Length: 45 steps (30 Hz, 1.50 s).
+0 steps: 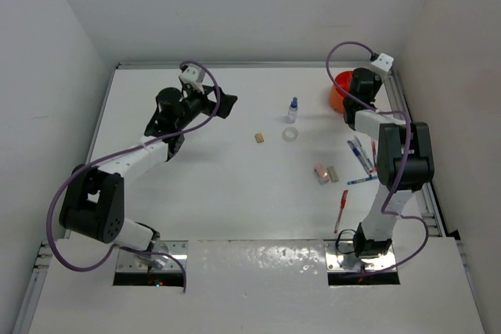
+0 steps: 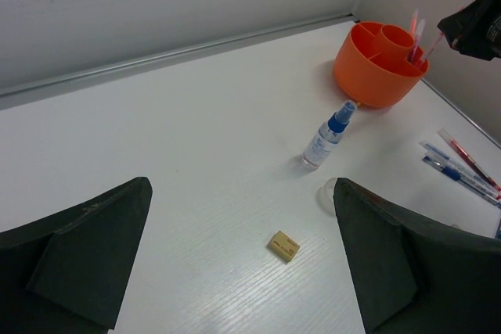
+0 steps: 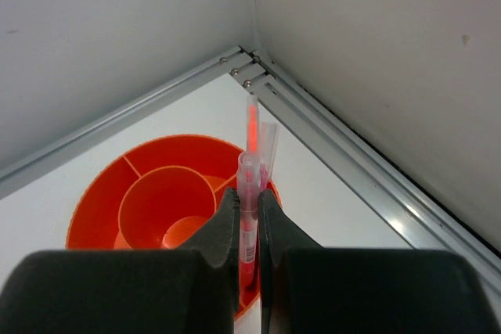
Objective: Sort the stationery into containers
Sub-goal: Place the pen in the storage box, then pick up the pen from the center of the board.
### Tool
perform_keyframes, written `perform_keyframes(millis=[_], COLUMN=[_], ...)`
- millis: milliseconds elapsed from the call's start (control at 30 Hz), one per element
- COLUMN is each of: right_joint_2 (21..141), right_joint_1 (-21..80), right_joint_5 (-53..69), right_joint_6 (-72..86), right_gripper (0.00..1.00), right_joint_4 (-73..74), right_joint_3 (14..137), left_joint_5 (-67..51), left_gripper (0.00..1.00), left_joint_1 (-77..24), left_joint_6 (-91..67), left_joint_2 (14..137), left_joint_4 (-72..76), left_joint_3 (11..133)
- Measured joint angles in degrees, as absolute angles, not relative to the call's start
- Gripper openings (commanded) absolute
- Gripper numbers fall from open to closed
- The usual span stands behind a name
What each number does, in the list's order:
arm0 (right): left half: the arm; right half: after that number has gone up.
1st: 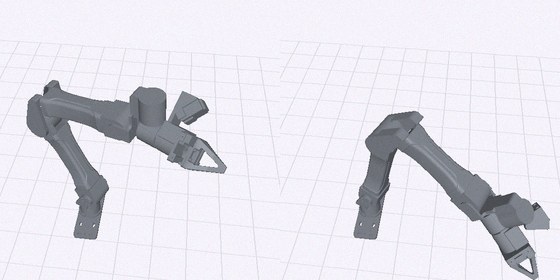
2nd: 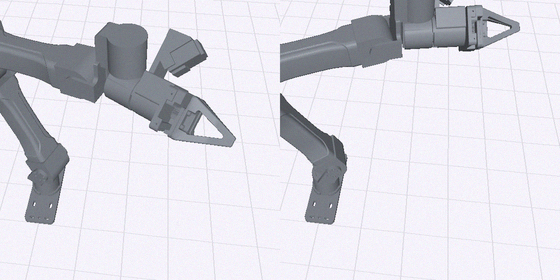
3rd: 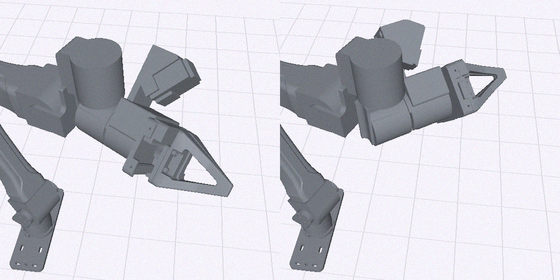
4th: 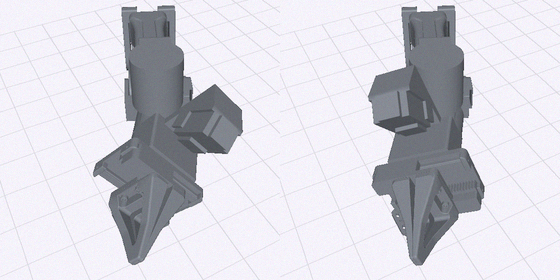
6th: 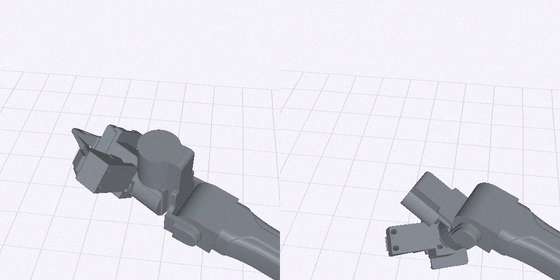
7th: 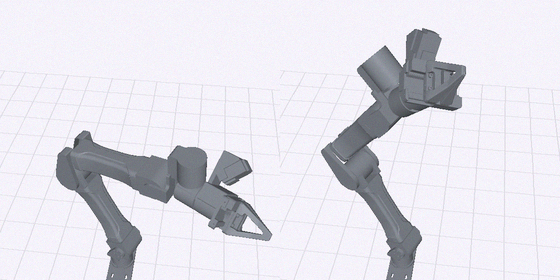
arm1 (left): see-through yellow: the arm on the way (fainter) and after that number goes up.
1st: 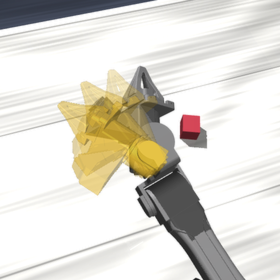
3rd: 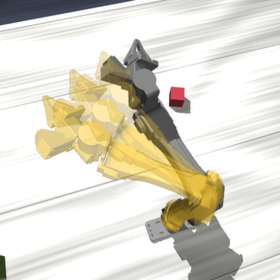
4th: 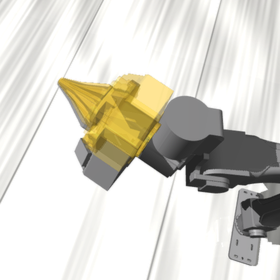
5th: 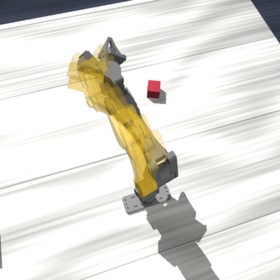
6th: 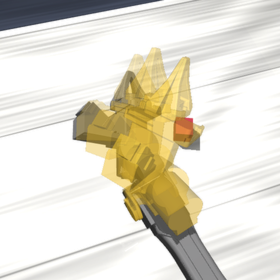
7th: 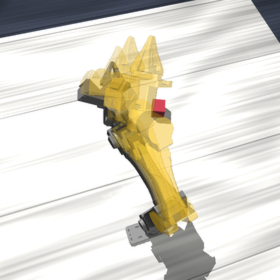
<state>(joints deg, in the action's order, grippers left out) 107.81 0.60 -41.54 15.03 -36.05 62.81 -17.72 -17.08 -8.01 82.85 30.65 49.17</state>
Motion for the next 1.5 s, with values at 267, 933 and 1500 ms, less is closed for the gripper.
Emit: perform_keyframes(millis=[267,933,1500], right_joint_2=[108.12,90.28,90.54], right_joint_1=[-0.56,5.61,-2.66], right_joint_5=[-38.68,-32.21,-8.29], right_joint_6=[17.12,15.46,23.49], right_gripper=[0.41,0.36,0.39], right_joint_4=[-30.57,-7.07,39.75], right_joint_3=[62.87,63.24,60.47], left_joint_5=[-17.76,-20.18,-20.56], left_gripper=[1.0,1.0,1.0], left_joint_1=[-16.75,-16.75,-16.01], left_joint_6=[-8.21,-10.55,-12.43], left_joint_2=[82.85,78.17,70.91], left_joint_4=[30.81,32.6,33.85], left_joint_3=[49.17,44.27,36.51])
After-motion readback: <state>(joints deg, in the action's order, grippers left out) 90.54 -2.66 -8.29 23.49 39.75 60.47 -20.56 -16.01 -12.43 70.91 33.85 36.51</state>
